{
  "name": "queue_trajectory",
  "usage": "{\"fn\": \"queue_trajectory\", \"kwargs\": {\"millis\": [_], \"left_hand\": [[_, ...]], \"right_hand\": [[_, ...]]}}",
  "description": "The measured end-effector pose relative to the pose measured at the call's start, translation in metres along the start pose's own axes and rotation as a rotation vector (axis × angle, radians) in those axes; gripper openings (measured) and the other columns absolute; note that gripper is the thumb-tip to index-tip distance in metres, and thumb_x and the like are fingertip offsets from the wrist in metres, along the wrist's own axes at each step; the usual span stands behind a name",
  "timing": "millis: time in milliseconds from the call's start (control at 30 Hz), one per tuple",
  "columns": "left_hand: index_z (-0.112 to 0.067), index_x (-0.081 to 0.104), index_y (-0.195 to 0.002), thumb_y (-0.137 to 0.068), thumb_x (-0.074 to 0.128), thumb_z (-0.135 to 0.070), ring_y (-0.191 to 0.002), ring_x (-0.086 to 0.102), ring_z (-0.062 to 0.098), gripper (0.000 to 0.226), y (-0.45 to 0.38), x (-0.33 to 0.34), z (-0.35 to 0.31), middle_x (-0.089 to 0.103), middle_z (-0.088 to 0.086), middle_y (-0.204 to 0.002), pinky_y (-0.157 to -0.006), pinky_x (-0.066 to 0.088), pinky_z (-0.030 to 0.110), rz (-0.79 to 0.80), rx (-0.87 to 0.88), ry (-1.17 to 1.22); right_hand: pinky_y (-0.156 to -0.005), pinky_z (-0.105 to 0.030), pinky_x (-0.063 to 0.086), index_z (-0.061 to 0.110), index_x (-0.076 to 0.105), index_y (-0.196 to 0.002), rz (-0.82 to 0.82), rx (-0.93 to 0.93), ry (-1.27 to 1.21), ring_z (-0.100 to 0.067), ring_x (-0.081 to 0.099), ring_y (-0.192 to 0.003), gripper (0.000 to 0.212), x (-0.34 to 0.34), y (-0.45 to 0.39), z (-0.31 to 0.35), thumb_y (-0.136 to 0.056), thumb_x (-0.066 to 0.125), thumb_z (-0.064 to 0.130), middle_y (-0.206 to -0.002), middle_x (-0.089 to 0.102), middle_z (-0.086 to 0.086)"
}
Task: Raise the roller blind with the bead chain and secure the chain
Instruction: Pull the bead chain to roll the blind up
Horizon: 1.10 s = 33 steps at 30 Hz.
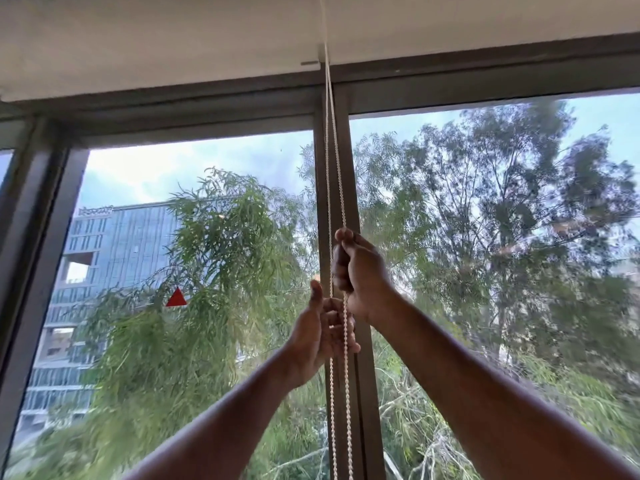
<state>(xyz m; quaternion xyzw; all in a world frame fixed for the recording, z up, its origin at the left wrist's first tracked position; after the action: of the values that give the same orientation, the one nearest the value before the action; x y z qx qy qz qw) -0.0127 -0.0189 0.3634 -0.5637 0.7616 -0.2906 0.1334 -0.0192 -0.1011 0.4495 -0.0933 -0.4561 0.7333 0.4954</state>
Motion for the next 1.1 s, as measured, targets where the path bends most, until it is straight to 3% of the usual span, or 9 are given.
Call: {"fn": "queue_trajectory", "kwargs": {"millis": [133,300,433,667,867,1100], "left_hand": [[-0.012,0.061,-0.077,-0.082,0.035,-0.073,-0.048,0.057,0.022,0.066,-0.005,0.003,-0.003,0.056,0.01,-0.063,-0.051,0.056,0.033,0.012,-0.01,-0.023],[-0.02,0.061,-0.066,-0.091,0.035,-0.073,-0.046,0.044,0.012,0.064,0.005,0.011,0.021,0.052,0.001,-0.056,-0.043,0.039,0.022,0.035,-0.082,0.012],[-0.025,0.052,-0.066,-0.089,0.041,-0.071,-0.04,0.03,0.005,0.053,0.016,0.013,0.038,0.04,-0.009,-0.049,-0.038,0.023,0.017,0.038,-0.097,0.029],[-0.026,0.059,-0.053,-0.088,0.035,-0.074,-0.041,0.031,0.008,0.064,0.05,-0.015,0.087,0.039,-0.009,-0.049,-0.042,0.027,0.019,-0.052,-0.118,-0.071],[-0.021,0.053,-0.062,-0.089,0.033,-0.069,-0.043,0.031,0.008,0.058,0.089,-0.04,0.135,0.041,-0.005,-0.053,-0.043,0.026,0.019,-0.192,-0.104,-0.193],[-0.014,0.049,-0.066,-0.09,0.039,-0.055,-0.04,0.028,0.005,0.049,0.135,-0.057,0.19,0.037,-0.01,-0.046,-0.041,0.021,0.019,-0.172,-0.108,-0.219]], "right_hand": [[-0.034,-0.014,0.015,0.023,0.057,-0.079,-0.002,-0.005,0.017,-0.005,0.019,-0.035,0.037,-0.009,0.008,-0.008,-0.109,0.037,0.015,-0.048,0.032,0.009],[-0.037,-0.016,0.012,0.025,0.056,-0.082,-0.018,0.012,0.025,-0.004,0.019,-0.038,0.035,-0.013,0.013,-0.009,-0.11,0.037,0.017,-0.049,0.031,0.011],[-0.039,-0.016,0.02,0.023,0.06,-0.089,-0.024,0.039,0.043,-0.005,0.024,-0.038,0.032,-0.015,0.022,-0.019,-0.11,0.037,0.016,-0.052,0.034,0.009],[-0.04,-0.019,0.017,0.016,0.068,-0.098,0.008,0.146,0.002,-0.007,0.027,-0.043,0.029,-0.037,0.058,-0.078,-0.108,0.041,0.013,-0.057,0.039,0.006],[-0.051,-0.026,0.041,0.017,0.074,-0.096,0.042,0.26,0.044,-0.011,0.045,-0.052,0.03,-0.052,0.102,-0.128,-0.107,0.046,0.014,-0.065,0.054,0.001],[-0.064,-0.029,0.056,0.01,0.069,-0.106,-0.013,0.292,0.154,-0.015,0.064,-0.065,0.02,-0.066,0.147,-0.16,-0.106,0.049,0.014,-0.077,0.065,-0.004]]}}
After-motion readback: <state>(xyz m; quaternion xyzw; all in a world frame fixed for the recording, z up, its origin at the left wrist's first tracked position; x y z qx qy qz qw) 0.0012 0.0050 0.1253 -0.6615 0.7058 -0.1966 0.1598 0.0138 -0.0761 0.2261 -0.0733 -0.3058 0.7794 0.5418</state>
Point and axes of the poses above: each hand's wrist, its own y-axis away from the middle knuckle, its own x-axis out of the palm, z = x × y, the point moved 6 cm from there along -y, towards the middle knuckle
